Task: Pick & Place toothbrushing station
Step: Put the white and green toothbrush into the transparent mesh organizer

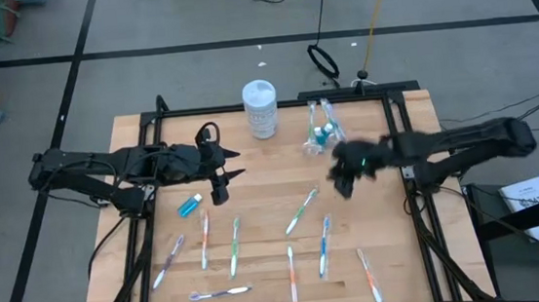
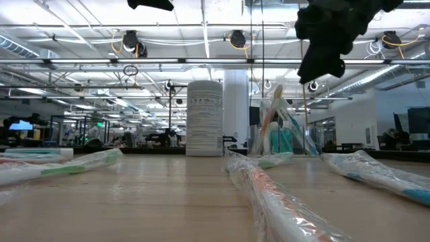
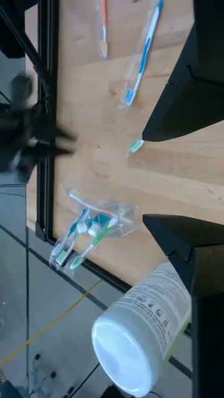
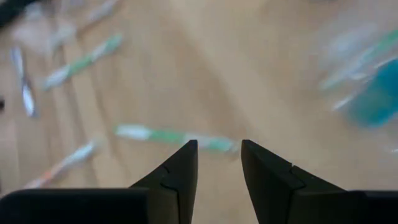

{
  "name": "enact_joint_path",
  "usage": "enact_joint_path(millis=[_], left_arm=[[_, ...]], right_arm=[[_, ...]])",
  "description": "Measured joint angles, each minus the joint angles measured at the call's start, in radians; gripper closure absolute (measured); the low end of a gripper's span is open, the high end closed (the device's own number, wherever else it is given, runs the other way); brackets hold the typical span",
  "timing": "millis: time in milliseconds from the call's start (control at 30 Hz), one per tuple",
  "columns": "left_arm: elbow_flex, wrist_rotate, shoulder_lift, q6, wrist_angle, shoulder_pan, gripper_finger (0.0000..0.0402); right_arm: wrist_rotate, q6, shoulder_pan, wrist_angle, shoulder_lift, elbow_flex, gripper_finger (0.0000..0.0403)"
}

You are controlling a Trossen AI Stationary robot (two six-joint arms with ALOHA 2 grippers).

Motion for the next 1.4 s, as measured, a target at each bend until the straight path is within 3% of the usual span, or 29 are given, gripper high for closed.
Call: enact_joint_path(millis=[133,333,700,900,1100,1267,1400], left_arm=[[0.0,0.0,0.0,-0.002,0.0,0.0,0.0192],[0.0,0.0,0.0,-0.002,0.0,0.0,0.0192],[0.0,0.002,0.0,-0.059,-0.003,0.0,0.0192],[0.0,0.002,0.0,-0.059,-0.018,0.0,0.0192],[0.0,0.013,0.0,-0.088,-0.1,0.0,0.0192],[-0.006,0.08,0.0,-0.265,-0.281,0.0,0.0192],[-0.083,0.098,0.001,-0.434,-0.378,-0.017,0.0192]], right_arm=[[0.022,0.177,0.159,-0.005,0.128,0.0,0.0287],[0.022,0.414,0.296,0.011,0.288,0.0,0.0286],[0.027,0.672,0.344,0.041,0.442,0.0,0.0286],[0.029,0.667,0.343,0.055,0.448,0.0,0.0286],[0.027,0.545,0.338,0.057,0.449,0.0,0.0286],[0.023,0.568,0.33,0.057,0.449,0.0,0.0286],[-0.01,0.504,0.325,0.057,0.448,0.0,0.0286]])
